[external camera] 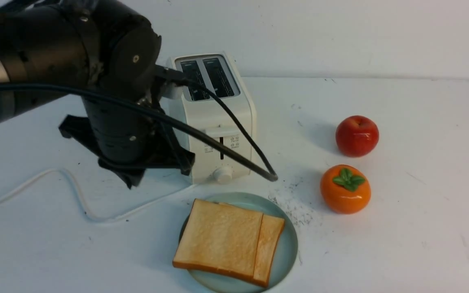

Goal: Take toasted bread from bread machine on white table place on plate.

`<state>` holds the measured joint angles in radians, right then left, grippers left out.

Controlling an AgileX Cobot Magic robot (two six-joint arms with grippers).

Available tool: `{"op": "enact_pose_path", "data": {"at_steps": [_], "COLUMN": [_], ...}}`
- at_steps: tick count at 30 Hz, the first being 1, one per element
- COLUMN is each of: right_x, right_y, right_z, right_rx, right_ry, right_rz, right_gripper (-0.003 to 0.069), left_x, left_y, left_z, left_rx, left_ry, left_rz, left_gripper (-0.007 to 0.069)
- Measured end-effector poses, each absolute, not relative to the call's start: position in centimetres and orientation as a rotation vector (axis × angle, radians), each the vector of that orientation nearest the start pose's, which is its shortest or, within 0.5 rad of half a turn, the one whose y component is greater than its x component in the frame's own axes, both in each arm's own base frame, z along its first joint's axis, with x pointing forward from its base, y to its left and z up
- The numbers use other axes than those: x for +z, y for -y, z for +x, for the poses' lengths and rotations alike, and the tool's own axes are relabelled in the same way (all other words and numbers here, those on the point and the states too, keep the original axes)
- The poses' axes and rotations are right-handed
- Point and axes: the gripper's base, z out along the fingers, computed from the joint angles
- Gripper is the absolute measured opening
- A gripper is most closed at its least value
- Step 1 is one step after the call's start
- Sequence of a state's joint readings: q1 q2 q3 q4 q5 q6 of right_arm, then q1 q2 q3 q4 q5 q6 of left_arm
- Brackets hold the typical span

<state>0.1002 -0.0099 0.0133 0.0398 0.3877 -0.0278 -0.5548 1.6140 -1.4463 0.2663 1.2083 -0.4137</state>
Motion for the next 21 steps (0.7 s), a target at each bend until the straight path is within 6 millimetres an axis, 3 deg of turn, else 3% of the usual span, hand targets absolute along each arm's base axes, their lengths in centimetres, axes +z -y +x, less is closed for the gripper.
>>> {"op": "enact_pose_path", "data": {"at_steps": [4,8,12,13,14,15,16,17,18,19,21], "right_x": [17.4,17.4,17.4,17.4,17.4,17.4,17.4,17.4,17.4,17.4,17.4], "right_y": [-0.5,-0.4,-0.4,-0.4,-0.4,-0.4,-0.4,-0.4,-0.4,-0.4,-0.4], "right_z": [5.2,5.2,5.2,5.2,5.2,5.2,5.2,5.2,5.2,5.2,5.2], "right_rx": [0.065,0.058,0.058,0.058,0.058,0.058,0.058,0.058,0.058,0.058,0.058], "right_ry": [-1.874,-1.874,-1.874,-1.874,-1.874,-1.874,-1.874,-1.874,-1.874,-1.874,-1.874], "right_rz": [-0.062,-0.053,-0.053,-0.053,-0.053,-0.053,-0.053,-0.053,-0.053,-0.053,-0.053], "right_gripper": [0.0041,0.0045,0.0049,0.0052,0.0056,0.0056,0.0059,0.0059,0.0061,0.0061,0.0064], "left_x": [36.2,40.5,43.4,44.8,45.0,44.8,44.3,44.0,42.5,42.8,39.3], "left_y": [13.4,11.2,9.1,7.4,6.6,6.6,5.1,5.1,4.2,3.8,3.0], "left_z": [27.2,23.8,20.5,17.6,16.1,16.1,13.0,13.1,10.8,10.1,7.4], "left_rx": [0.168,0.087,0.008,-0.054,-0.093,-0.094,-0.171,-0.172,-0.232,-0.257,-0.384], "left_ry": [-2.619,-2.498,-2.400,-2.337,-2.316,-2.324,-2.304,-2.316,-2.320,-2.294,-2.261], "left_rz": [0.218,0.171,0.111,0.061,0.035,0.033,0.008,0.008,0.008,0.005,0.025], "left_gripper": [-0.0013,-0.0013,-0.0013,-0.0013,-0.0013,-0.0013,-0.0013,-0.0013,-0.0013,-0.0013,-0.0013]}}
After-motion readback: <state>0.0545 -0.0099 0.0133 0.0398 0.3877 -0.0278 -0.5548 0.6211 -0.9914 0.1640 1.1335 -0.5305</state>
